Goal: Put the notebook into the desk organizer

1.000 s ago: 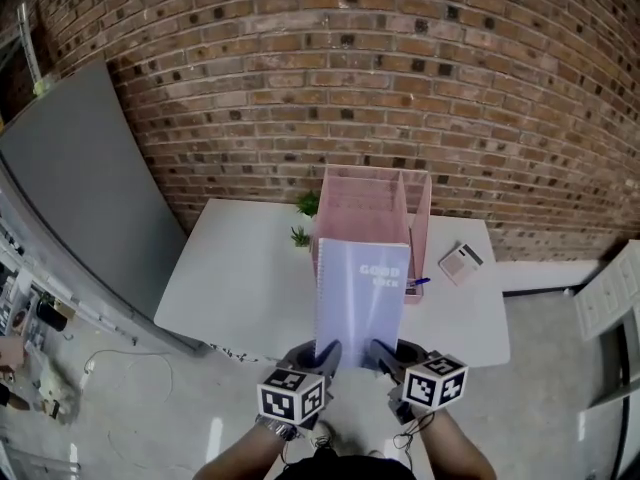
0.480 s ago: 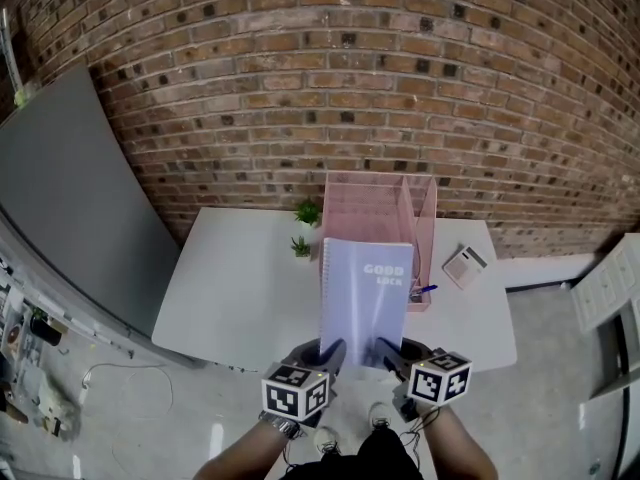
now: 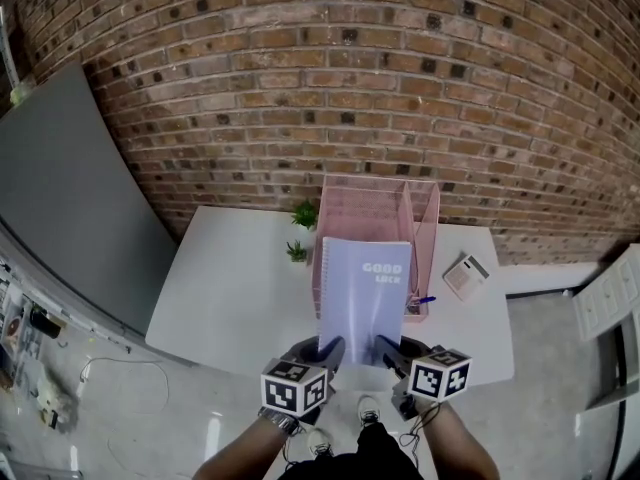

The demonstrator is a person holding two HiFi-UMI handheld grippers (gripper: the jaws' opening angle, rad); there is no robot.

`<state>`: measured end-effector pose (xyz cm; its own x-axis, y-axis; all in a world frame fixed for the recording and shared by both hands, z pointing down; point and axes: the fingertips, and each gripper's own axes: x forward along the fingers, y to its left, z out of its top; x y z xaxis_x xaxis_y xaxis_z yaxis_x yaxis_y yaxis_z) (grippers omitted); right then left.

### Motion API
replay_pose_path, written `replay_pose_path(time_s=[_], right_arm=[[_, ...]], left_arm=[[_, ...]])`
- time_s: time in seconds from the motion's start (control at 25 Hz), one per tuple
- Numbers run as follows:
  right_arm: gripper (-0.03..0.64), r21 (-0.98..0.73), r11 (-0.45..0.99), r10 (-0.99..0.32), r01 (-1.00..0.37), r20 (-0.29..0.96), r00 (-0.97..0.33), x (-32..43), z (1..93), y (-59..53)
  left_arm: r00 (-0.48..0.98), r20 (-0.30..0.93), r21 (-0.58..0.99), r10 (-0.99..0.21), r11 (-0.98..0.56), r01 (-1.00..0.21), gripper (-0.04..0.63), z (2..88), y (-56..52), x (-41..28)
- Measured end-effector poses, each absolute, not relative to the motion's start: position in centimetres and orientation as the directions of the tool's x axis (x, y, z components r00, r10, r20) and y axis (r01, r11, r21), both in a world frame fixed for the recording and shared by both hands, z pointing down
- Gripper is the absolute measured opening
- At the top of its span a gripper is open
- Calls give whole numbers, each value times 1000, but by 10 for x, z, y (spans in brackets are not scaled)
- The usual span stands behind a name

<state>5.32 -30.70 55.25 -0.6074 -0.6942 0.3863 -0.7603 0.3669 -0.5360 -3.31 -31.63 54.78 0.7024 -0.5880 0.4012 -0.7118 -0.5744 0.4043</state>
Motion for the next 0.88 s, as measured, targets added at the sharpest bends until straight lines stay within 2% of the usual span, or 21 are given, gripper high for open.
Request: replay_pose_path(time_s=[0.44,0.88], right_arm=[[49,-594,354,-668,-723,380,-640,62,559,-332],[44,-633,334,-680,-699,352,-643,67,548,-358]], left_arm=[[666,436,380,-605,-547,-746,83,557,-339,-25],[645,421,344,-638,-545,-764,113,547,-361,-26]])
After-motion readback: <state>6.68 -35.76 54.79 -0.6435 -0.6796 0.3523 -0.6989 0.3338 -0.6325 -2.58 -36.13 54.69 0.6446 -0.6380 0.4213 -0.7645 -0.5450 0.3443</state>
